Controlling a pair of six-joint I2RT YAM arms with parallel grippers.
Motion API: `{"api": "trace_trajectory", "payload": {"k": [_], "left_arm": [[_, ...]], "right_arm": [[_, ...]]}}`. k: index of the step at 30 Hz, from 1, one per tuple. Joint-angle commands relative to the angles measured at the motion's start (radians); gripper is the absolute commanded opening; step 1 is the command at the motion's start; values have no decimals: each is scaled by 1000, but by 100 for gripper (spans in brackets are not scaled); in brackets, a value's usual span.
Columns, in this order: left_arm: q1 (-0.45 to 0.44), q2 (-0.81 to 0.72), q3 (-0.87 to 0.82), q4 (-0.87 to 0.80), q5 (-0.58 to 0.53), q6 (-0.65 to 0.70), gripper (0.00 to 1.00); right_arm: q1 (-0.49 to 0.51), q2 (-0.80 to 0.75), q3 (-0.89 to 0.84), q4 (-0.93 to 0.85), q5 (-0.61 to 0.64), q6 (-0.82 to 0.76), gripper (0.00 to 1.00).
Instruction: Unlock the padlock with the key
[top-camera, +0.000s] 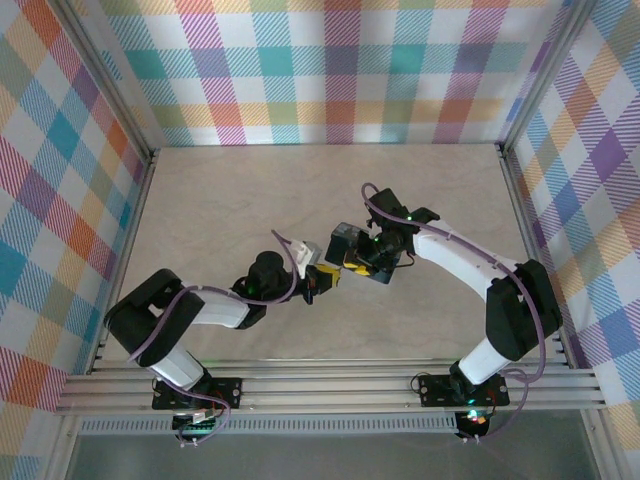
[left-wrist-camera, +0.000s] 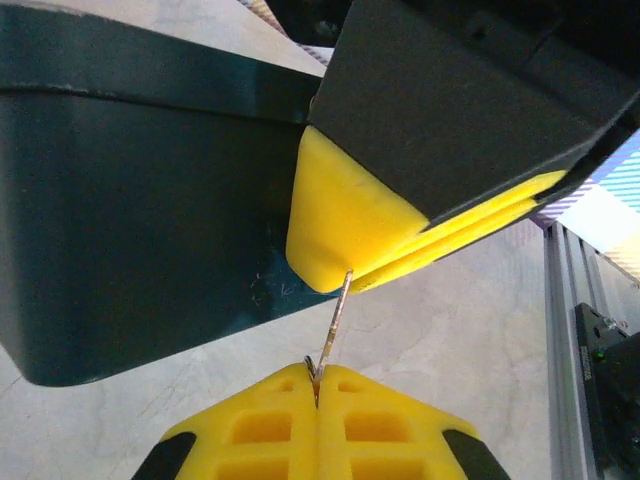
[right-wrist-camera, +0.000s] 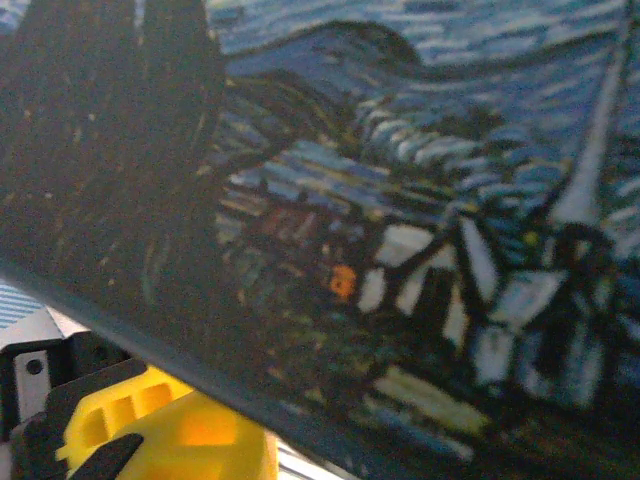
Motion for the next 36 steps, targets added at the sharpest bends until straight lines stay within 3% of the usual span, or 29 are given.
{"api": "trace_trajectory", "payload": {"k": [1, 10, 28, 36], "left_arm": [[-5, 37, 11, 116, -1, -34, 0], [-5, 144, 15, 243, 35, -105, 0], [-5, 177, 73, 237, 110, -133, 0], [19, 216, 72, 308, 140, -200, 0]], "right_arm": [[-13, -55, -3, 57, -42, 36, 0], [-31, -81, -37, 84, -40, 43, 0], [-31, -91, -53, 108, -57, 42, 0], [-32, -101, -69, 110, -53, 36, 0]]}}
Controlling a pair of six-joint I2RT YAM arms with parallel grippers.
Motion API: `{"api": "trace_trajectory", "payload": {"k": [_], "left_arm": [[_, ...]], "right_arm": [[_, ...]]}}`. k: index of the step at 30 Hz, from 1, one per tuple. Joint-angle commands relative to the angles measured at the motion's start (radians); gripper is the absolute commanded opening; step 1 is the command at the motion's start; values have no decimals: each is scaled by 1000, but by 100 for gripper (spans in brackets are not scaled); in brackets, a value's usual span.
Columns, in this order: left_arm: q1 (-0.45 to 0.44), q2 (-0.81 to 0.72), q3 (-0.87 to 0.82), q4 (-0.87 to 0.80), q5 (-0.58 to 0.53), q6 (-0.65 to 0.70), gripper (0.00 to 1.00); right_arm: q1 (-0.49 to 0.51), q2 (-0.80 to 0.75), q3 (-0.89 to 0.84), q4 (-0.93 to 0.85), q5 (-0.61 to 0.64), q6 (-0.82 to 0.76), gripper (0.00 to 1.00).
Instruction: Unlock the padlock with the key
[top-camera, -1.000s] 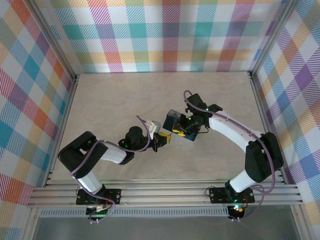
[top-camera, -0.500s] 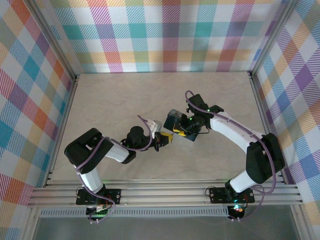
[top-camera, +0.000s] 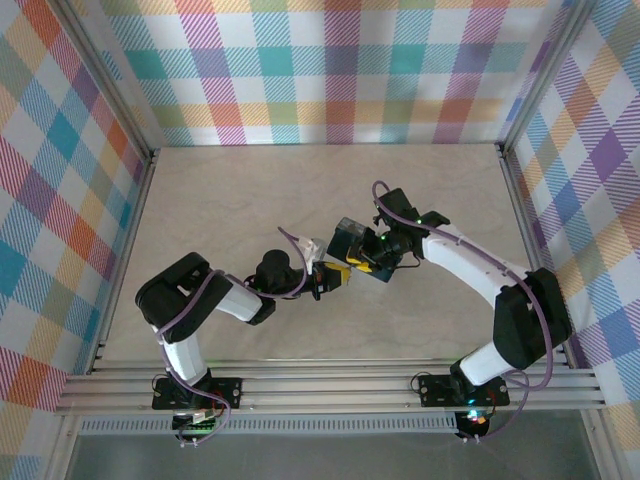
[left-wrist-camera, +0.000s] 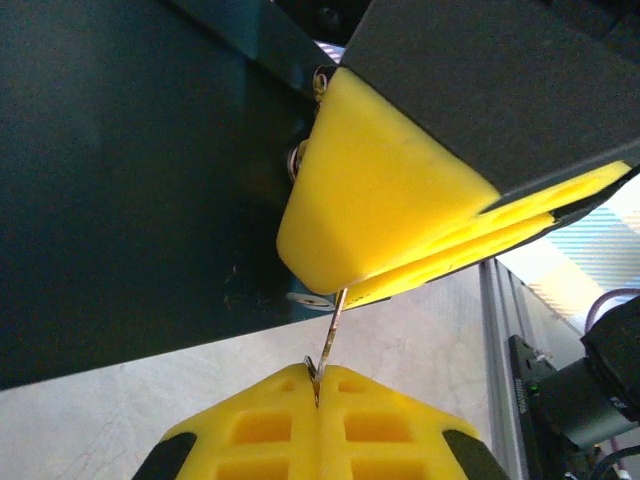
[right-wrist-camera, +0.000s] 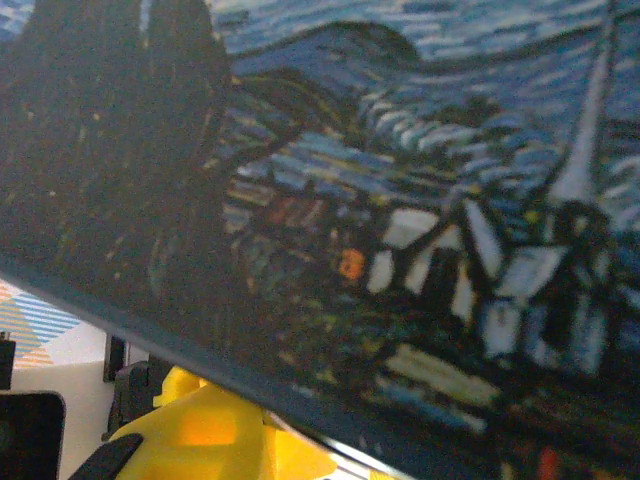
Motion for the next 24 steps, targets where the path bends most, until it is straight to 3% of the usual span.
{"api": "trace_trajectory", "payload": {"k": [1, 24], "left_arm": [[13, 24, 6, 76, 33, -29, 0], [16, 53, -27, 112, 36, -50, 0]], "right_arm": [[-4, -45, -12, 33, -16, -5, 0], [-20, -56, -22, 47, -16, -1, 0]]}}
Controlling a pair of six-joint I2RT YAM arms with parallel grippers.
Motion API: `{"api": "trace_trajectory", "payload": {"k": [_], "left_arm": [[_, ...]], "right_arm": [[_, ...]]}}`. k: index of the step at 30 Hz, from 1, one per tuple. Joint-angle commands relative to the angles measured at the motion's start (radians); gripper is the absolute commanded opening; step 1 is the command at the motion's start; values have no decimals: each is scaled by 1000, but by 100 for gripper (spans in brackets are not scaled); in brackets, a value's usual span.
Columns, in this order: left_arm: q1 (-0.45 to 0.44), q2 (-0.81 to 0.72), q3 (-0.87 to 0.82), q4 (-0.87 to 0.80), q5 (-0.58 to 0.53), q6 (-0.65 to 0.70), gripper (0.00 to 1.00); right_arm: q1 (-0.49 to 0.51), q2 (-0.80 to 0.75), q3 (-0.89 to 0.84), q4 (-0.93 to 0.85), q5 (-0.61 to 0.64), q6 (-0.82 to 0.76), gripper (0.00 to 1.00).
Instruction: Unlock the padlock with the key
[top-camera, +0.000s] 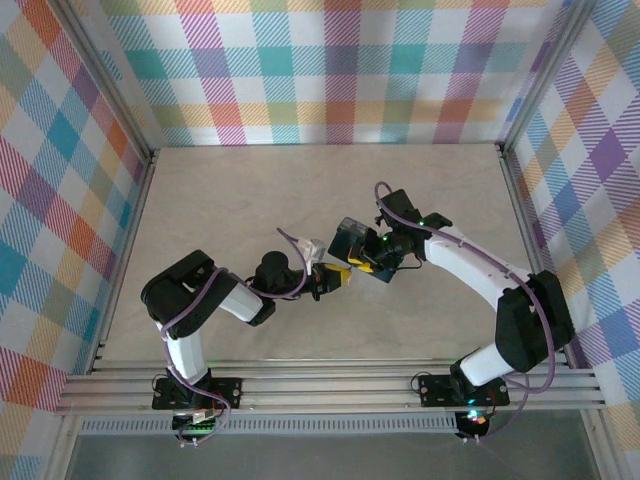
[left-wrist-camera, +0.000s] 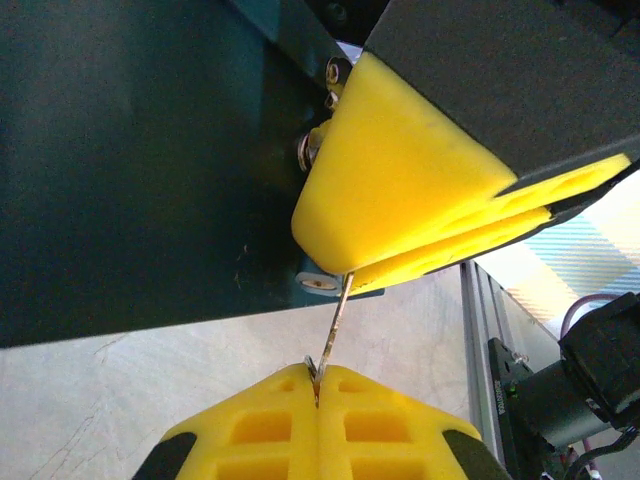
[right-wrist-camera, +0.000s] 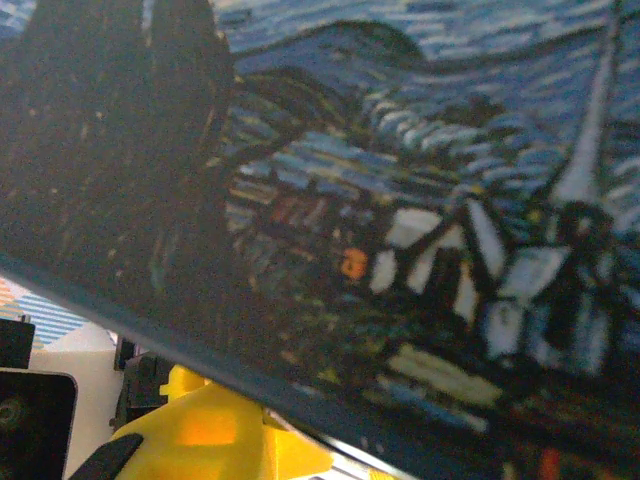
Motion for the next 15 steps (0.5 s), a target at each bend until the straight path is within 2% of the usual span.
{"api": "trace_trajectory", "payload": {"k": [1, 15], "left_arm": [[8, 18, -19, 47, 11, 0, 0], [24, 29, -1, 68, 40, -38, 0]], "right_arm": [[-5, -41, -5, 35, -17, -2, 0], [-8, -44, -11, 39, -25, -4, 0]]}}
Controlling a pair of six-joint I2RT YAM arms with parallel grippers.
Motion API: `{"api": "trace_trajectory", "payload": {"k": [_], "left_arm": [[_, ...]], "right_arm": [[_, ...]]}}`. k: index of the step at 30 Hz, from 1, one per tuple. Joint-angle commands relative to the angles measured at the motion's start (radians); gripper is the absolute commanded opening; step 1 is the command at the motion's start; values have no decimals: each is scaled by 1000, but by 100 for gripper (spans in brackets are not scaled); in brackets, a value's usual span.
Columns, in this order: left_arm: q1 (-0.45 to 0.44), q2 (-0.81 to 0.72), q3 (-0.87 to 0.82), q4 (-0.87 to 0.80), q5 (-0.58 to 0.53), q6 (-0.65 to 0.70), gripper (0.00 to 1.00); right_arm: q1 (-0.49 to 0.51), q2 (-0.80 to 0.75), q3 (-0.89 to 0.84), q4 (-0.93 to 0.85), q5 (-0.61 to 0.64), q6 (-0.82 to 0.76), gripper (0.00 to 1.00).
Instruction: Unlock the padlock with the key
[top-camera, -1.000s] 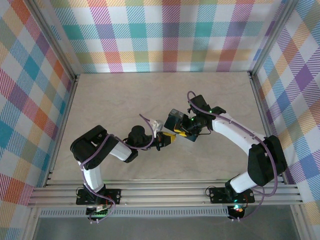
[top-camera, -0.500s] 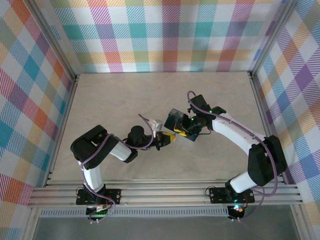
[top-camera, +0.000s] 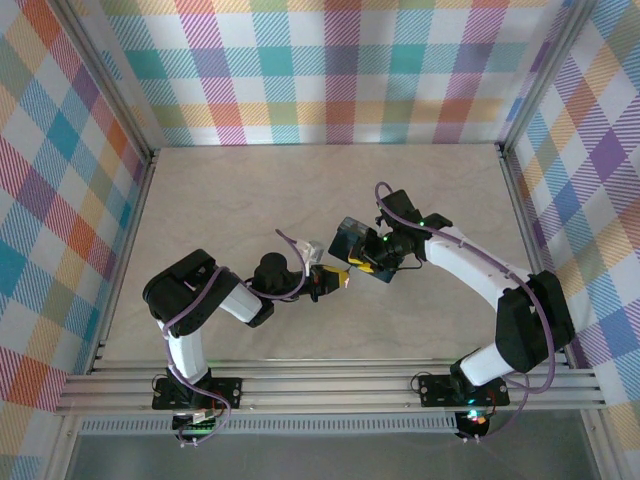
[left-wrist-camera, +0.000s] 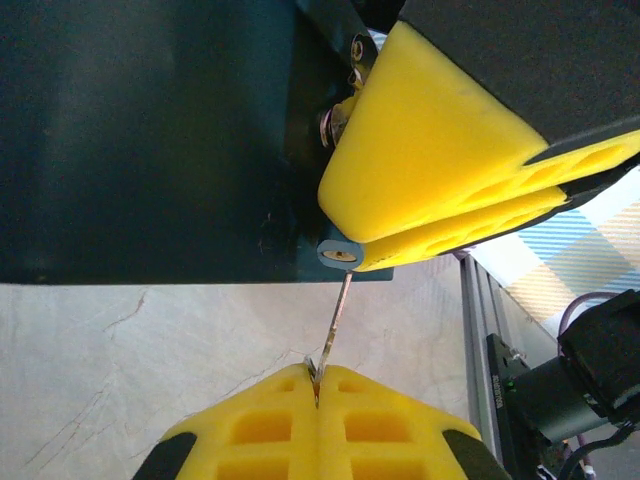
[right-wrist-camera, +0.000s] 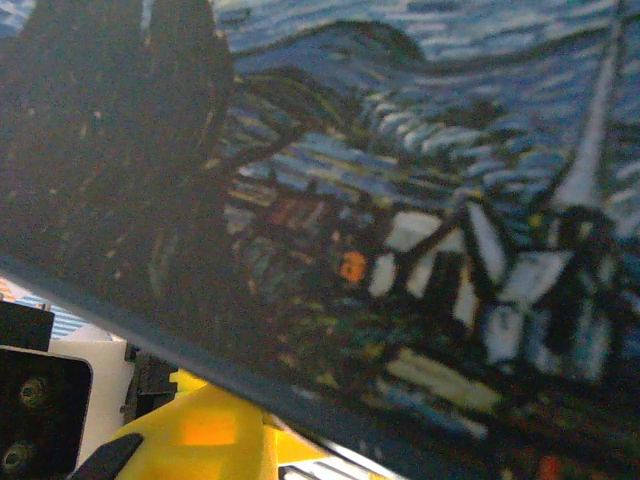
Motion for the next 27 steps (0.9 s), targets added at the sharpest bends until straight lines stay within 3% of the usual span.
{"api": "trace_trajectory", "payload": {"k": [1, 20, 27], "left_arm": [[13, 18, 19, 48, 28, -16, 0], [35, 31, 69, 40, 112, -53, 0], [51, 53, 157, 39, 261, -132, 0]], "right_arm": [[-6, -43, -4, 32, -25, -5, 0], [-6, -35, -9, 15, -72, -42, 0], [-6, -22, -23, 33, -122, -82, 0]]}}
